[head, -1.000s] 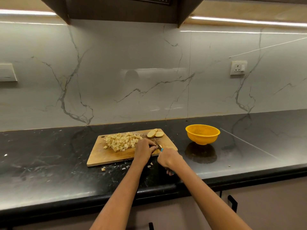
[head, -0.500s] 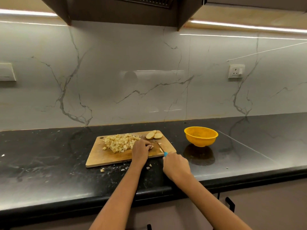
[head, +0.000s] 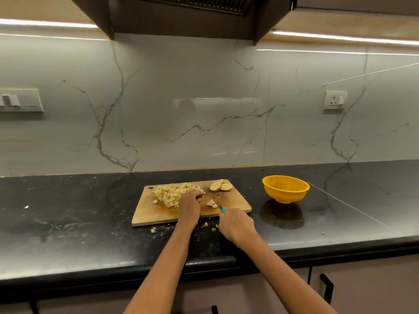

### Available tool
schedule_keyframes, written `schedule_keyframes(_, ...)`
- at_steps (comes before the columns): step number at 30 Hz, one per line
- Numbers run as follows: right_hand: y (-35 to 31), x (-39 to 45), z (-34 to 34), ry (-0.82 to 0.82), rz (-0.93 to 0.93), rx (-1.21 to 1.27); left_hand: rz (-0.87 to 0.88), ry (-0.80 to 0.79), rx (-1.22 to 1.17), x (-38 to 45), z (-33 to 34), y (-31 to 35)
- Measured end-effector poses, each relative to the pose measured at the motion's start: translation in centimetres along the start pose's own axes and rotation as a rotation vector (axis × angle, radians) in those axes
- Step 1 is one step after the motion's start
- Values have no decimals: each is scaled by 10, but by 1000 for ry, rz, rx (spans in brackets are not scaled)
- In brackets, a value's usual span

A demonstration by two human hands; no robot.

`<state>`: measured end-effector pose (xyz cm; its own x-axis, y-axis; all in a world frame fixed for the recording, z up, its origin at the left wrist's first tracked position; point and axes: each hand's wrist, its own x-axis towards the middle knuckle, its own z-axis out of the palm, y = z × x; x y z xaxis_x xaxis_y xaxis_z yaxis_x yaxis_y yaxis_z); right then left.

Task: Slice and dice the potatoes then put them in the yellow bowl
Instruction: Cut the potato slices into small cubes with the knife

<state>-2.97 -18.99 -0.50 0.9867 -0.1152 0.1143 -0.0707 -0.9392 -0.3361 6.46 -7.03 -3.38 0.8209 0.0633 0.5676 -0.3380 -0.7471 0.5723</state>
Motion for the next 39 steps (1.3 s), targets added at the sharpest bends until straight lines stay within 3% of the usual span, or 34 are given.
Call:
schedule_keyframes(4,5,2,1,40,63,-2,-12,17,5,-1,-3,-5)
schedule_keyframes(9,-10,11,10,-14,-23,12,36,-37,-23,-3,-5,-4)
schedule_keyframes(17,10,45,4,249,-116,196,210,-297,42,0,0,0)
schedule_keyframes(22,18,78,6,385,-162,371,170,-123,395,17,-3,-8)
schedule_keyframes(28,23,107,19,473,-119,600,42,177,335,36,-22,-28)
schedule_keyframes(34,29,131,20,539,-93,574,37,180,198,44,-17,-26)
schedule_keyframes(39,37,154,26,518,13,721,56,120,269,47,-11,-25)
